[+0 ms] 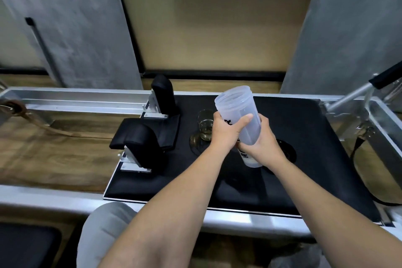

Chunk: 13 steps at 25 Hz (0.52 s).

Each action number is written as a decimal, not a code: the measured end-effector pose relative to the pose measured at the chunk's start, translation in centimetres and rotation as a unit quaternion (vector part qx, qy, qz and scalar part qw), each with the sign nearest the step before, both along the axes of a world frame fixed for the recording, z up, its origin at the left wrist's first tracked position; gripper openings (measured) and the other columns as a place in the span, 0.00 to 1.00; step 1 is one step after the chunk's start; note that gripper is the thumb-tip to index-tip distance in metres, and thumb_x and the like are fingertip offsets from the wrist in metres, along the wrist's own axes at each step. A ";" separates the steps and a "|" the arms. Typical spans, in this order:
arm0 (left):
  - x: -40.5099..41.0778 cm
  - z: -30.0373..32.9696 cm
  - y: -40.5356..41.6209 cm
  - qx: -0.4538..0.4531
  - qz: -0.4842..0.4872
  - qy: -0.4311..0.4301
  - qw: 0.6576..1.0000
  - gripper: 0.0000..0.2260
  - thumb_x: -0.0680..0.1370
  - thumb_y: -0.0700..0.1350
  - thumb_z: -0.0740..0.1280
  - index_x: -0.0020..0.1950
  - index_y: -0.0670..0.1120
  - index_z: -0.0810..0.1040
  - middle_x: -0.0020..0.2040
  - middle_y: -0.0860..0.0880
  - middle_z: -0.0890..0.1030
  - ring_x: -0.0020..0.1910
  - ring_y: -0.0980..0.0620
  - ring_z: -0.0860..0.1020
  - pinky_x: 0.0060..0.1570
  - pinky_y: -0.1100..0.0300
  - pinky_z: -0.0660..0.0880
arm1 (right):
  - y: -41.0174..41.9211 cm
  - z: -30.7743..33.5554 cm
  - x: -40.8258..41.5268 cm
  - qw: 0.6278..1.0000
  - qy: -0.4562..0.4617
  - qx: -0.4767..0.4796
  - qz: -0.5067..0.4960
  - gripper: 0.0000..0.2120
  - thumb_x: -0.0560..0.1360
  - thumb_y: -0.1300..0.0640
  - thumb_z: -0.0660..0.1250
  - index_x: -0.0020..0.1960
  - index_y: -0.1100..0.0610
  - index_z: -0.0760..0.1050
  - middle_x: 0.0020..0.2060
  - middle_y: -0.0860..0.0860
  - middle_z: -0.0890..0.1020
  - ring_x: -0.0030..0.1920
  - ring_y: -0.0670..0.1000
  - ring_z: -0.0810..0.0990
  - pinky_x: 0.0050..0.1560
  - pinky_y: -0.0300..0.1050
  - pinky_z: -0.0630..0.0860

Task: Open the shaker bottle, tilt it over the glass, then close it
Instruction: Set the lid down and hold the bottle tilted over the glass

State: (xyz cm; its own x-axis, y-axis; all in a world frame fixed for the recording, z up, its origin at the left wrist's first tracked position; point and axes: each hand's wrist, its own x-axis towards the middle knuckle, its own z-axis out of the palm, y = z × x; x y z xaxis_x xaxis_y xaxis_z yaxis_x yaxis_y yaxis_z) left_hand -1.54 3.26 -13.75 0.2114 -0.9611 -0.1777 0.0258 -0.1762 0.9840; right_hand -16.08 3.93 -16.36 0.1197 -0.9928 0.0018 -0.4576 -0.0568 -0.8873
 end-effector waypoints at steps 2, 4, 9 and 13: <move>0.0 0.0 0.5 0.020 0.005 0.017 1.000 0.34 0.71 0.53 0.81 0.71 0.46 0.69 0.62 0.52 0.81 0.59 0.53 0.81 0.52 0.60 0.78 | -0.4 0.6 0.1 1.000 0.027 -0.003 0.001 0.48 0.61 0.46 0.81 0.74 0.40 0.58 0.66 0.45 0.75 0.63 0.49 0.78 0.57 0.57 0.82; -0.1 -0.5 1.0 0.036 0.009 0.042 0.998 0.30 0.73 0.51 0.80 0.70 0.45 0.72 0.60 0.52 0.82 0.57 0.54 0.83 0.49 0.63 0.78 | -0.7 1.1 0.2 0.999 0.046 -0.009 0.001 0.49 0.61 0.44 0.81 0.75 0.42 0.59 0.65 0.46 0.75 0.62 0.50 0.79 0.57 0.57 0.82; 0.1 -1.5 1.9 0.043 0.022 0.082 0.995 0.21 0.77 0.51 0.77 0.66 0.46 0.79 0.59 0.51 0.86 0.55 0.56 0.85 0.43 0.69 0.79 | -1.1 1.4 0.3 0.997 0.065 0.011 0.026 0.50 0.62 0.43 0.82 0.77 0.48 0.60 0.64 0.48 0.76 0.61 0.51 0.79 0.56 0.51 0.81; 0.2 -2.2 2.1 0.043 0.034 0.097 0.994 0.17 0.78 0.52 0.76 0.62 0.46 0.82 0.56 0.52 0.87 0.55 0.54 0.86 0.50 0.62 0.83 | -1.3 1.5 0.7 0.994 0.091 0.033 0.040 0.48 0.64 0.46 0.83 0.76 0.50 0.60 0.62 0.50 0.77 0.58 0.51 0.81 0.51 0.50 0.82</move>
